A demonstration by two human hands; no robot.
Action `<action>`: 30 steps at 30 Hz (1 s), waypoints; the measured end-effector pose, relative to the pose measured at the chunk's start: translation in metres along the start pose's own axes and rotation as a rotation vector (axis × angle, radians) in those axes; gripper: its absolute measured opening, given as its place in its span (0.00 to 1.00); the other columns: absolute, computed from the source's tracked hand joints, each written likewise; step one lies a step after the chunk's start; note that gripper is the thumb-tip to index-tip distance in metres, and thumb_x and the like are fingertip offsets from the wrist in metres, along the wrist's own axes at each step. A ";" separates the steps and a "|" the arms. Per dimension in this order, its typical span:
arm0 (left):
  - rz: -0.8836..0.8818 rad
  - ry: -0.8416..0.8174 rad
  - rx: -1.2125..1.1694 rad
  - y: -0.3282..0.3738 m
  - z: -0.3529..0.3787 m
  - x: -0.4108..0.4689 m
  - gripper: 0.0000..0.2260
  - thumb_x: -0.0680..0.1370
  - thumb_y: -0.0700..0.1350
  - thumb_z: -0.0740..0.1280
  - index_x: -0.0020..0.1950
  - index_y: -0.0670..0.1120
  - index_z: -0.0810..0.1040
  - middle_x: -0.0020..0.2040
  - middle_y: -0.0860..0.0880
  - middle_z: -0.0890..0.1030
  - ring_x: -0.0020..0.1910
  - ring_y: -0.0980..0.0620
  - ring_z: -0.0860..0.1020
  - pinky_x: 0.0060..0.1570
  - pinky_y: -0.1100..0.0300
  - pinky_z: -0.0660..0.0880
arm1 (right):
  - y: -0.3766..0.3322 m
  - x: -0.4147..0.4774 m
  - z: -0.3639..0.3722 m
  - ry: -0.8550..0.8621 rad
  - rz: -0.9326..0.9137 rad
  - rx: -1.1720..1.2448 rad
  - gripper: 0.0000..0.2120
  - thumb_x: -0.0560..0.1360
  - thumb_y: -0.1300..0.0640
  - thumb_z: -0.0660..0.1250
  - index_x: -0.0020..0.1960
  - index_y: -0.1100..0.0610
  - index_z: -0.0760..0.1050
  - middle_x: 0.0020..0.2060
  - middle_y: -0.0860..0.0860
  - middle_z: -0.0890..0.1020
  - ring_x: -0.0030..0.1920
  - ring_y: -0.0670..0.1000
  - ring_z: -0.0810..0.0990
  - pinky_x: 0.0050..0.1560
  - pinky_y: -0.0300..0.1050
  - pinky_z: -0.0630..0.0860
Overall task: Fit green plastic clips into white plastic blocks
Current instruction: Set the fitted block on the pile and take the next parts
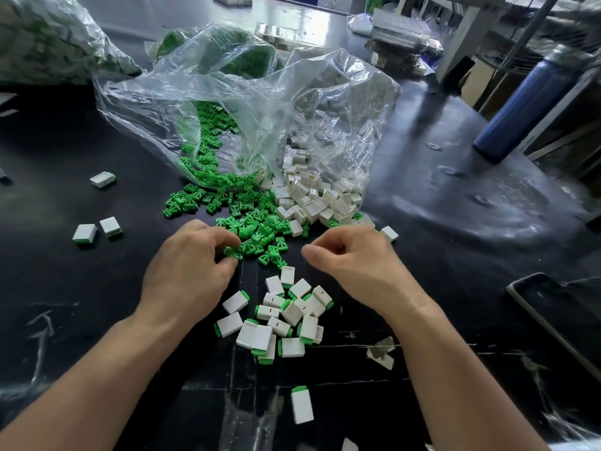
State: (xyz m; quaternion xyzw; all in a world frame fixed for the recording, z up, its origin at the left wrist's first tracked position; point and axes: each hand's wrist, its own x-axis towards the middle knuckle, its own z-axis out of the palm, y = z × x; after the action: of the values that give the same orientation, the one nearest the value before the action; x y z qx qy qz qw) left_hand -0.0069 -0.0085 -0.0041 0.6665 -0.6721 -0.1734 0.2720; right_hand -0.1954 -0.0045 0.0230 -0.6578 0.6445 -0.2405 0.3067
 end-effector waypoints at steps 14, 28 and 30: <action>0.078 0.128 -0.109 0.005 0.000 -0.007 0.05 0.73 0.38 0.70 0.47 0.44 0.84 0.44 0.46 0.83 0.44 0.44 0.80 0.47 0.46 0.77 | 0.012 0.014 0.016 0.223 -0.115 -0.226 0.14 0.76 0.57 0.63 0.61 0.52 0.76 0.55 0.48 0.75 0.58 0.49 0.70 0.61 0.40 0.62; -0.028 0.045 -0.354 0.008 0.001 -0.007 0.06 0.72 0.39 0.71 0.40 0.51 0.83 0.34 0.59 0.80 0.38 0.65 0.77 0.34 0.80 0.68 | 0.013 0.022 0.028 0.197 -0.159 -0.385 0.09 0.74 0.54 0.67 0.54 0.54 0.76 0.49 0.49 0.74 0.54 0.51 0.71 0.51 0.38 0.61; -0.043 0.018 -0.398 0.008 0.001 -0.007 0.10 0.72 0.39 0.71 0.37 0.55 0.80 0.34 0.58 0.81 0.38 0.64 0.78 0.34 0.79 0.69 | 0.013 0.022 0.029 0.187 -0.153 -0.346 0.09 0.73 0.56 0.68 0.54 0.55 0.75 0.49 0.50 0.77 0.51 0.51 0.73 0.51 0.40 0.65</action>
State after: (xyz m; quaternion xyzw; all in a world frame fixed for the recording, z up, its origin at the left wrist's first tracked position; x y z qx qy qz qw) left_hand -0.0138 -0.0008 -0.0008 0.6152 -0.6077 -0.3028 0.4006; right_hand -0.1829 -0.0234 -0.0081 -0.7225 0.6500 -0.2089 0.1089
